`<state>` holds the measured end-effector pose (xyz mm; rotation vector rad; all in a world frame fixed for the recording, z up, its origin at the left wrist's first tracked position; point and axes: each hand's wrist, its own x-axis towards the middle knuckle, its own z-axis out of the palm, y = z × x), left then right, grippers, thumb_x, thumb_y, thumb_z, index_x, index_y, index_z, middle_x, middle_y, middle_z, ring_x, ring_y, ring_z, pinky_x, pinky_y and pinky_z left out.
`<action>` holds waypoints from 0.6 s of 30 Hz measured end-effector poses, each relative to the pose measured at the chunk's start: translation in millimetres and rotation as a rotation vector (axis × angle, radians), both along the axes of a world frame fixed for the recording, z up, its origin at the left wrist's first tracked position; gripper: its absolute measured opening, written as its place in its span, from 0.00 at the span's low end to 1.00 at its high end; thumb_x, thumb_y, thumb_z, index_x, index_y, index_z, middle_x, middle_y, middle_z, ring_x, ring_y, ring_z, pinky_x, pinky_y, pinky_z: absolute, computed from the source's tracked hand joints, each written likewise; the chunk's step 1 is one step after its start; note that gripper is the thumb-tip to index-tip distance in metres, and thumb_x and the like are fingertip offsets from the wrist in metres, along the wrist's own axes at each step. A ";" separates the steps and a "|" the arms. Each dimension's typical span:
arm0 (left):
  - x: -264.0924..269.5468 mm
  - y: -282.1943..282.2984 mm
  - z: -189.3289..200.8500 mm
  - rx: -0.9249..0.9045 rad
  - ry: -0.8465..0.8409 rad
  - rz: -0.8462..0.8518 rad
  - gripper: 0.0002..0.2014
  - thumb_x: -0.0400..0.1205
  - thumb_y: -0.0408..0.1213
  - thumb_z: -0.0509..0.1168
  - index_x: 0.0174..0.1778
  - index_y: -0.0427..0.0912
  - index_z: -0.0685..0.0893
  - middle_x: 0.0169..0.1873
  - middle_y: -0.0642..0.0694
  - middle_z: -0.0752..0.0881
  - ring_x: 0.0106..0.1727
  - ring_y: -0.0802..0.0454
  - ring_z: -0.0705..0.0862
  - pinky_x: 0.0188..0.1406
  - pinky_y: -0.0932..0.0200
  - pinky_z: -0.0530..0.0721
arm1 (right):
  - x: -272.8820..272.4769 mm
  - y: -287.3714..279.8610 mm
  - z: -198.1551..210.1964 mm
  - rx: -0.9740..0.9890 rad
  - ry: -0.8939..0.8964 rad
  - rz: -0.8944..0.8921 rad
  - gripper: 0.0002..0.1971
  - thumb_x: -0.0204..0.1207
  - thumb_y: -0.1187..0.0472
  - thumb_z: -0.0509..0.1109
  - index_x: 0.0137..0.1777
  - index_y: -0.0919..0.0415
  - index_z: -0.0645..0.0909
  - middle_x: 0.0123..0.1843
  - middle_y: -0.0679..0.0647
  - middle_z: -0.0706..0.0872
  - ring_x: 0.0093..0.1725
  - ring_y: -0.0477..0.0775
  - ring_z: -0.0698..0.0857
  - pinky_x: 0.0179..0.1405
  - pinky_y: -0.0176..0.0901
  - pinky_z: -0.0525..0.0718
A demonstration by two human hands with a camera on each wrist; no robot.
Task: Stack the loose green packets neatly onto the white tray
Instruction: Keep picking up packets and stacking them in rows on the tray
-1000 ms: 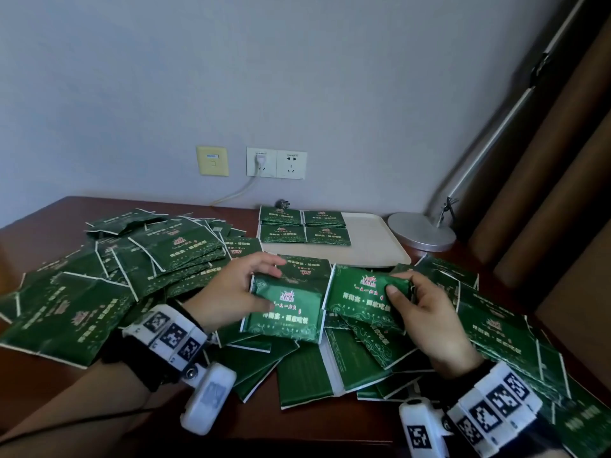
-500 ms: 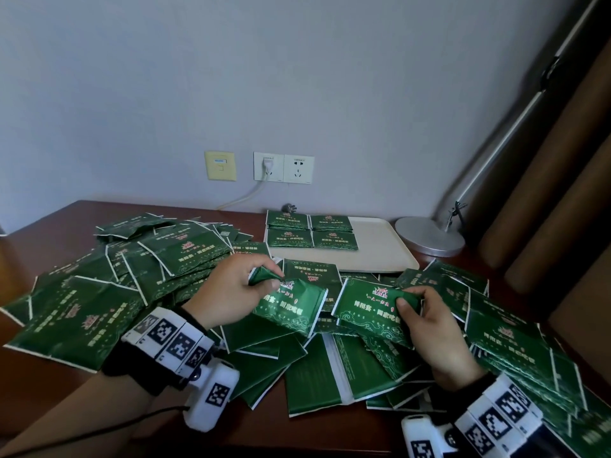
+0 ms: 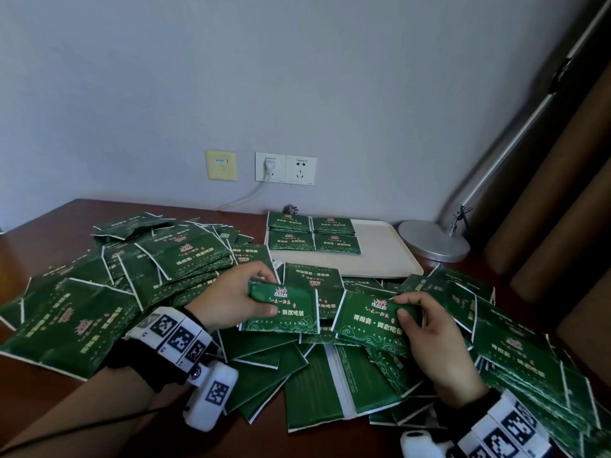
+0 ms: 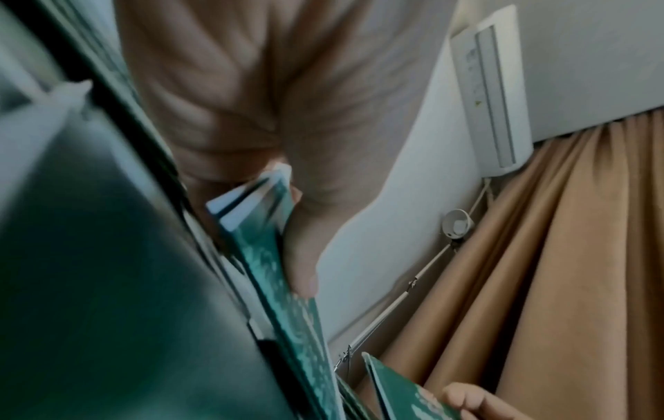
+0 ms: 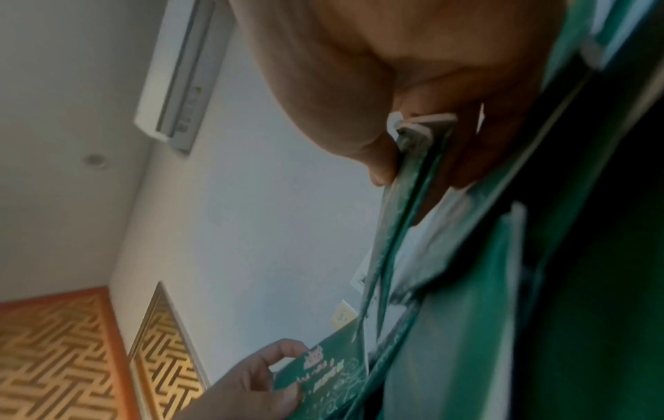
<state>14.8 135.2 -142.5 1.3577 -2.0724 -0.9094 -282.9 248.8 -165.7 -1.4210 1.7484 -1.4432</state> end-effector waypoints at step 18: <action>-73.3 -174.9 85.0 0.279 0.130 0.184 0.09 0.82 0.27 0.69 0.51 0.41 0.93 0.56 0.46 0.87 0.50 0.50 0.87 0.44 0.52 0.92 | -53.7 -234.7 99.4 0.420 -0.082 0.119 0.14 0.72 0.86 0.68 0.42 0.68 0.86 0.47 0.65 0.87 0.43 0.62 0.88 0.29 0.45 0.88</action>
